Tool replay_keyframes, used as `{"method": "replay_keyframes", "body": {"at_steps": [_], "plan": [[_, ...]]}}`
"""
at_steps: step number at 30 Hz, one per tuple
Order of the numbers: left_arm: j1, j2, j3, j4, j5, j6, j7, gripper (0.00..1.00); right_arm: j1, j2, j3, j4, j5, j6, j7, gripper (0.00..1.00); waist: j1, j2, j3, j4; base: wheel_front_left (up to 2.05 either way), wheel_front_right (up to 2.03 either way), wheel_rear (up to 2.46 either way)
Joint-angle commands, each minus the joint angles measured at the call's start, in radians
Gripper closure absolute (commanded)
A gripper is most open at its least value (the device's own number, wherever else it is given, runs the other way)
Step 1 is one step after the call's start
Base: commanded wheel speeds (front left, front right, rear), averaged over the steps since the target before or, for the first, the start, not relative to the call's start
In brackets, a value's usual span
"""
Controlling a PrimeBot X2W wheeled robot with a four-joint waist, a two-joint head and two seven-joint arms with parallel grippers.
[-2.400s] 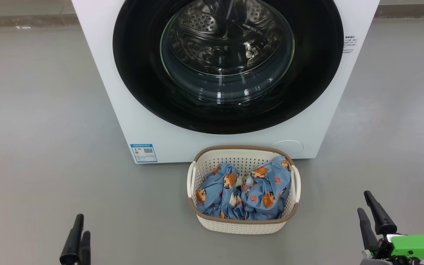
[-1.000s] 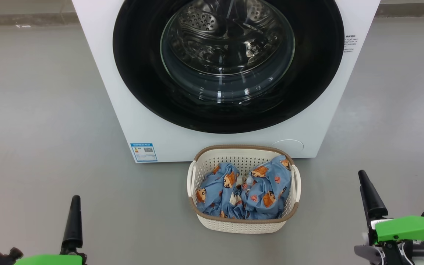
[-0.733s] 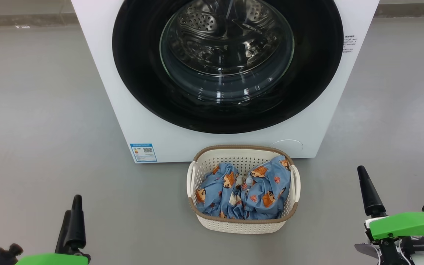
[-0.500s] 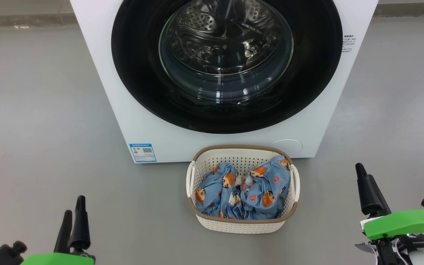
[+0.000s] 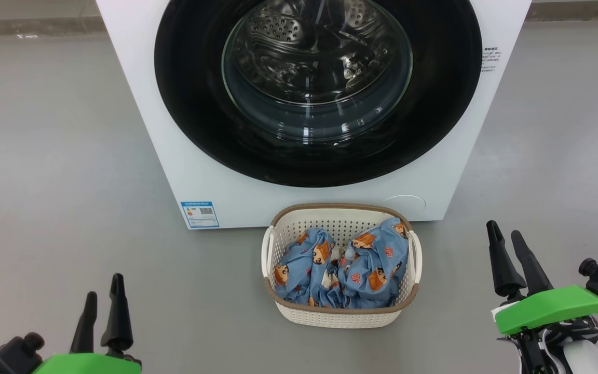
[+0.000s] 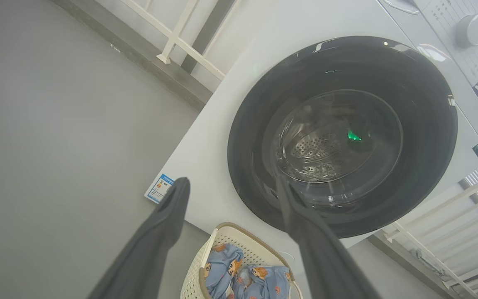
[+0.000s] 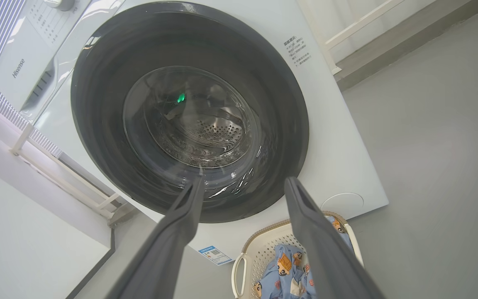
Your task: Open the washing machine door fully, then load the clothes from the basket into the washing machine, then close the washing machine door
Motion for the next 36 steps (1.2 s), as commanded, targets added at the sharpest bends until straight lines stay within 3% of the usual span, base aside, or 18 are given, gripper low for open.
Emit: {"method": "replay_keyframes", "body": {"at_steps": [1,36], "plan": [[-0.048,0.021,0.019,-0.014,0.032,-0.004,-0.013,0.00,-0.048,-0.015,0.016,-0.025,-0.036,0.005,-0.016,0.00,0.0000,-0.0001,0.000,0.000,0.00,0.00,0.00],[-0.081,0.042,0.008,0.016,0.414,-0.013,-0.119,0.00,-0.089,-0.057,0.078,0.027,-0.437,0.007,-0.119,0.00,0.0000,-0.0001,-0.012,0.003,0.00,0.00,0.00]]}}
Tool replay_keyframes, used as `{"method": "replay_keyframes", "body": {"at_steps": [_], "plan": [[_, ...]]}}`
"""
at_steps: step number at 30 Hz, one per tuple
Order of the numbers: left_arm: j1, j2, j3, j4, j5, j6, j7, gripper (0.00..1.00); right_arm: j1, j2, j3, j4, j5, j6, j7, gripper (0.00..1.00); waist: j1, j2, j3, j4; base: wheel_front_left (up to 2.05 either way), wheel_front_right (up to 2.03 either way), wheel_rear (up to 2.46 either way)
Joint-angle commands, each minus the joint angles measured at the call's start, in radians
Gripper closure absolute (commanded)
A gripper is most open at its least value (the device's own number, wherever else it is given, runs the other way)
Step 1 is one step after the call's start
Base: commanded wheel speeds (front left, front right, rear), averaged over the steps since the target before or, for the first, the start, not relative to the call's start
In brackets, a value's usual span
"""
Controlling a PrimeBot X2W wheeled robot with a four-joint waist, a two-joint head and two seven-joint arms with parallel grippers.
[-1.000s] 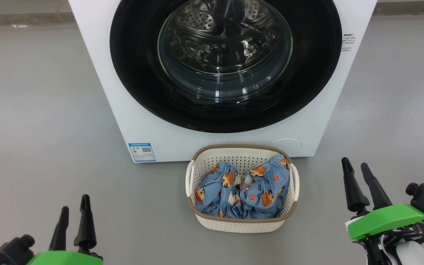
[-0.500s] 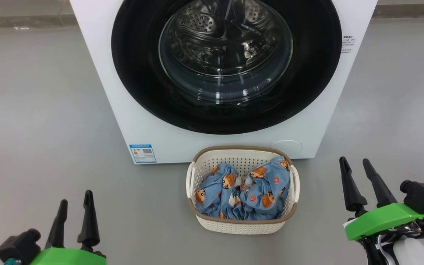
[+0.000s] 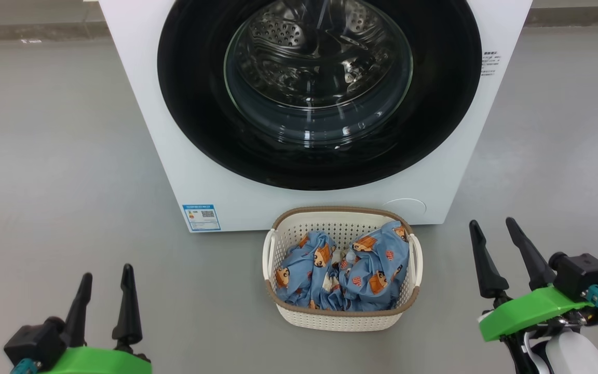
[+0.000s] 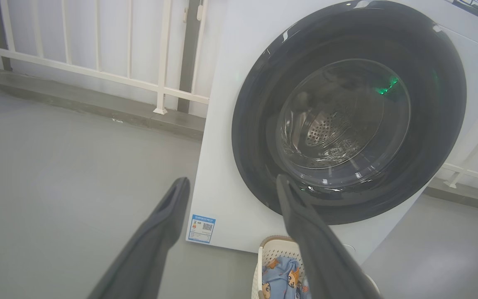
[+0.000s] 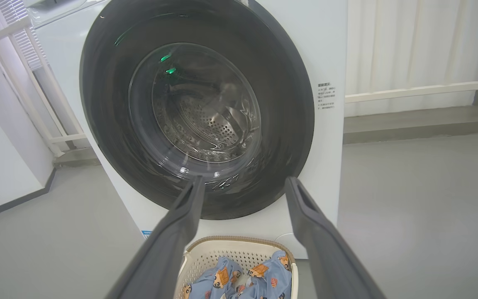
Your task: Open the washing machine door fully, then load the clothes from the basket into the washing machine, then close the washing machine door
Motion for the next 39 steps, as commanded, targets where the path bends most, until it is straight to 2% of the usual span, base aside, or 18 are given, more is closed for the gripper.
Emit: {"method": "replay_keyframes", "body": {"at_steps": [1,11,39], "plan": [[-0.057,0.021,0.022,-0.015,0.034,-0.004,-0.017,0.00,-0.055,-0.018,0.025,-0.022,-0.039,0.007,-0.021,0.00,0.0000,0.0000,0.001,0.000,0.00,0.00,0.00],[-0.065,0.027,0.021,-0.012,0.130,-0.005,-0.044,0.00,-0.064,-0.022,0.041,-0.030,-0.139,0.008,-0.048,0.00,0.0000,0.0000,0.002,0.001,0.00,0.00,0.00],[-0.068,0.035,0.028,0.000,0.124,-0.006,-0.044,0.00,-0.068,-0.019,0.036,-0.031,-0.140,0.008,-0.048,0.00,0.0000,0.0000,0.005,0.001,0.00,0.00,0.00]]}}
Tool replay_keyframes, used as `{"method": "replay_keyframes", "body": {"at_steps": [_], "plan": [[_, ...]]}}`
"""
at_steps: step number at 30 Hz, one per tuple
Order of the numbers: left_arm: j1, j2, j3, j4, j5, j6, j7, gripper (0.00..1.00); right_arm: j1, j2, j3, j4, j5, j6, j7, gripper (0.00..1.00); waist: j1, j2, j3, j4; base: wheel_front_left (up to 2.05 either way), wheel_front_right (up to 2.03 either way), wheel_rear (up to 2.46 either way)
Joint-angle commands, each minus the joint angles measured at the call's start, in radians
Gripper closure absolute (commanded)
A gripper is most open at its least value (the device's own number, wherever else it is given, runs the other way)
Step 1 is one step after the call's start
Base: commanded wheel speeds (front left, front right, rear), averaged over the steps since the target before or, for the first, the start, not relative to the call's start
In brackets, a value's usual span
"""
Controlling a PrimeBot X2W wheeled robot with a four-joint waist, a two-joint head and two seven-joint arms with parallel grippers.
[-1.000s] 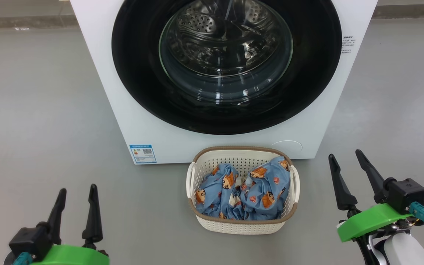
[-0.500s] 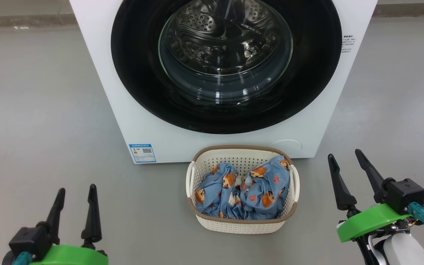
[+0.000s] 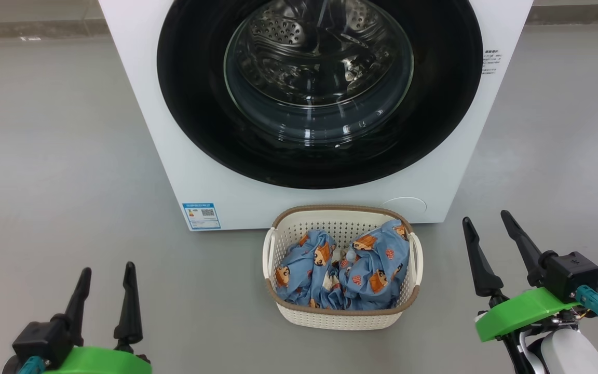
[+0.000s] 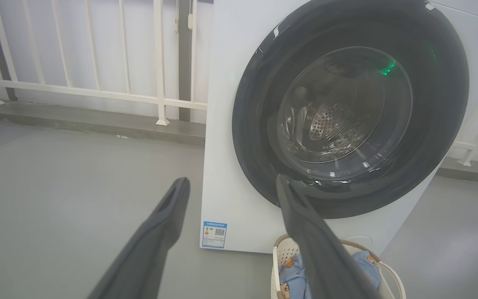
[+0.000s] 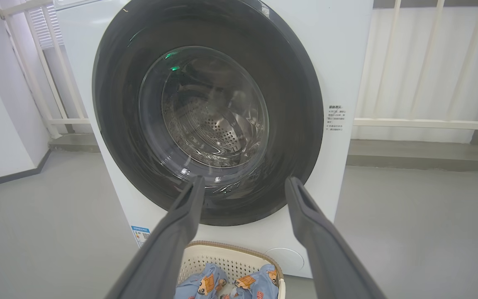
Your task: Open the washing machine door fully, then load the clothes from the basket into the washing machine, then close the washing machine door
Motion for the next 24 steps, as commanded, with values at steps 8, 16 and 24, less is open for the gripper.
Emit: {"method": "replay_keyframes", "body": {"at_steps": [8,16,24], "plan": [[-0.049,0.024,0.035,-0.022,0.018,-0.002,-0.009,0.00,-0.052,-0.016,0.020,-0.027,-0.005,0.008,-0.012,0.00,0.0000,0.0000,0.002,0.000,0.28,0.28,-0.56],[-0.049,0.021,0.039,-0.023,0.024,-0.002,-0.009,0.00,-0.050,-0.012,0.019,-0.026,-0.007,0.008,-0.012,0.00,0.0000,0.0000,0.004,0.000,0.89,0.89,-1.78],[-0.049,0.017,0.043,-0.020,0.027,-0.002,-0.009,0.00,-0.050,-0.012,0.018,-0.024,-0.003,0.008,-0.012,0.00,0.0000,0.0000,0.006,0.001,1.23,1.23,-2.45]]}}
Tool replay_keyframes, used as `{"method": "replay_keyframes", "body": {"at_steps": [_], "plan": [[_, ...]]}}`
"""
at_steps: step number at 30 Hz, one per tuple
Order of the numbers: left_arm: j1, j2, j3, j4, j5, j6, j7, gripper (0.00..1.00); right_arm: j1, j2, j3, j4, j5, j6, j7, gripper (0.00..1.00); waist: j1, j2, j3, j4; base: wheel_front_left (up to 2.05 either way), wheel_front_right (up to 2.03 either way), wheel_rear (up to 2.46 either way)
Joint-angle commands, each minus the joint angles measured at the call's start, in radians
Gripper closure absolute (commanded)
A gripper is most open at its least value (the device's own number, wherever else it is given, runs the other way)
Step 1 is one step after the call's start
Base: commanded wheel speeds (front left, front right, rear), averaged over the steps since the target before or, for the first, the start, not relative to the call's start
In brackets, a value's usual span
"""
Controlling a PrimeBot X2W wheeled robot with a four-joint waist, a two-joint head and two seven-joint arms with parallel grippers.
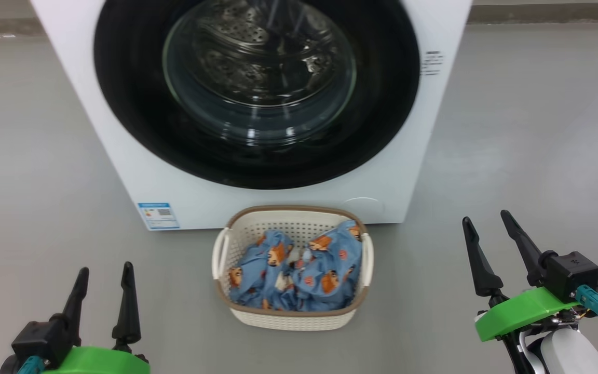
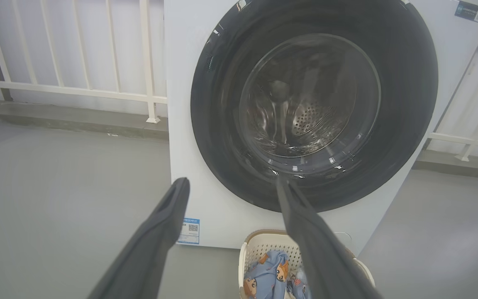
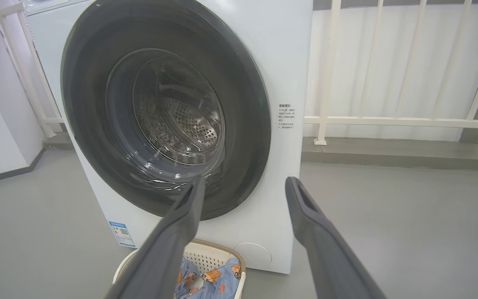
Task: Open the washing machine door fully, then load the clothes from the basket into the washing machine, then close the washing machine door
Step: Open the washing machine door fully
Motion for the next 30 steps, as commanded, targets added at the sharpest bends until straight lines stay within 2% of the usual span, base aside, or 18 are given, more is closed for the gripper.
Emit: {"method": "replay_keyframes", "body": {"at_steps": [1,13,30], "plan": [[-0.048,0.018,0.035,-0.020,0.009,-0.002,-0.009,0.00,-0.050,-0.013,0.019,-0.024,-0.002,0.008,-0.012,0.00,0.0000,0.0000,0.001,0.000,1.23,1.23,-2.46],[-0.046,0.019,0.023,-0.015,-0.020,-0.003,-0.009,0.00,-0.048,-0.015,0.013,-0.022,-0.003,0.008,-0.012,0.00,0.0000,0.0000,-0.001,-0.001,0.82,0.82,-1.64],[-0.042,0.029,0.007,-0.018,-0.034,-0.003,-0.009,0.00,-0.049,-0.017,0.017,-0.020,-0.004,0.008,-0.012,0.00,0.0000,0.0000,-0.005,-0.003,0.05,0.05,-0.09]]}}
